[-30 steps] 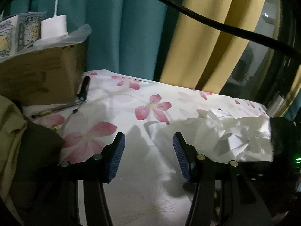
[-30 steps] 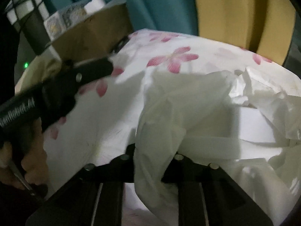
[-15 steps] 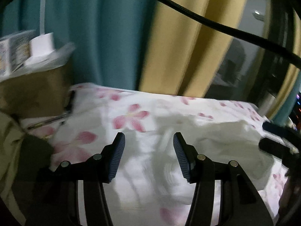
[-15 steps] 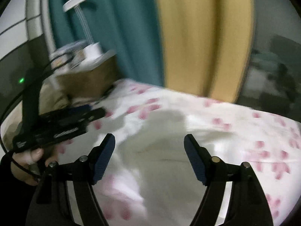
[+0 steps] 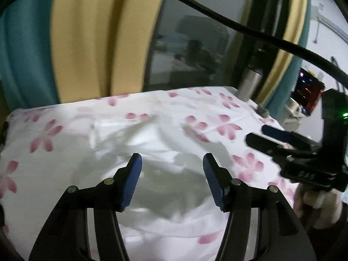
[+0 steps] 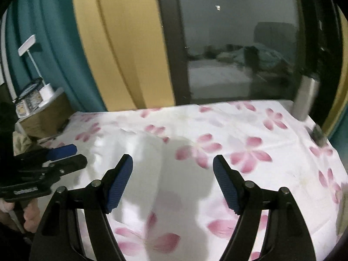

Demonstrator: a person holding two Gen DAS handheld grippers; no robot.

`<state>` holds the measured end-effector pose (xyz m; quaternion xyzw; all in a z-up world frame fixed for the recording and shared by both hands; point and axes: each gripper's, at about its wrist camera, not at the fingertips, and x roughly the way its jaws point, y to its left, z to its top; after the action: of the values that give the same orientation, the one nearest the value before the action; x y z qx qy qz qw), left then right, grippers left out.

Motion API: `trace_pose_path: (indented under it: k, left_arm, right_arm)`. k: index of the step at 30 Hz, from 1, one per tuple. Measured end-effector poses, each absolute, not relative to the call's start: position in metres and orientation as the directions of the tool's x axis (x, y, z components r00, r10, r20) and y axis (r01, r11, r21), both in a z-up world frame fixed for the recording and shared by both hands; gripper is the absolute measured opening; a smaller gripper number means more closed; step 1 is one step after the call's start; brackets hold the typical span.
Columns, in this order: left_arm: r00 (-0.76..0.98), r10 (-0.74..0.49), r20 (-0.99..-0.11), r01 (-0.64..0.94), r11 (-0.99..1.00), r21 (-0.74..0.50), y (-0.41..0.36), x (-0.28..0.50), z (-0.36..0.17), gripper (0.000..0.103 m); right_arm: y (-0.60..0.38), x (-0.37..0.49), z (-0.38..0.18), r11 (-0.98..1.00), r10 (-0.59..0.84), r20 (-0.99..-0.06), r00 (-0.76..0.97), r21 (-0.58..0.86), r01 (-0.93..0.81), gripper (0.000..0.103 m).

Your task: Fold large clothes

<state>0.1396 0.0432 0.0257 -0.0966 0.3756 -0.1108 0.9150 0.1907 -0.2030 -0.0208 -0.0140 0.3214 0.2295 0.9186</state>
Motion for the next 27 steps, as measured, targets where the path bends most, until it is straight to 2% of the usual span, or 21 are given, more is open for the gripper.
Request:
trace_pose_path:
  k: [2, 5, 9, 10, 11, 13, 27]
  left_arm:
    - [0.685, -0.289, -0.669, 0.158, 0.955, -0.25, 0.026, 0.139, 0.028, 0.068]
    - [0.665, -0.29, -0.688, 0.199, 0.957, -0.21, 0.003, 0.14, 0.025, 0.07]
    - [0.643, -0.201, -0.739, 0.195, 0.976, -0.095, -0.012, 0.143, 0.01, 0.07]
    - [0.635, -0.198, -0.746, 0.194, 0.976, -0.094, -0.011, 0.144, 0.005, 0.059]
    - [0.634, -0.197, -0.748, 0.191, 0.977, -0.095, -0.008, 0.144, 0.003, 0.031]
    - [0.632, -0.188, -0.752, 0.177, 0.979, -0.096, 0.002, 0.145, -0.001, 0.005]
    - [0.733, -0.142, -0.665, 0.062, 0.988, -0.143, 0.096, 0.139, 0.016, 0.003]
  right_arm:
    - [-0.218, 0.192, -0.027, 0.9, 0.405, -0.604, 0.686, 0.132, -0.415, 0.076]
    - [-0.24, 0.192, -0.039, 0.908, 0.4, -0.614, 0.68, 0.161, -0.388, 0.076]
    - [-0.251, 0.19, -0.049, 0.905, 0.411, -0.621, 0.667, 0.192, -0.38, 0.076]
    - [-0.251, 0.189, -0.051, 0.902, 0.417, -0.621, 0.663, 0.196, -0.384, 0.076]
    - [-0.251, 0.188, -0.054, 0.899, 0.424, -0.622, 0.658, 0.2, -0.39, 0.076]
    - [-0.249, 0.186, -0.057, 0.895, 0.43, -0.627, 0.65, 0.204, -0.396, 0.076]
    - [-0.182, 0.191, -0.063, 0.85, 0.466, -0.66, 0.59, 0.149, -0.505, 0.076]
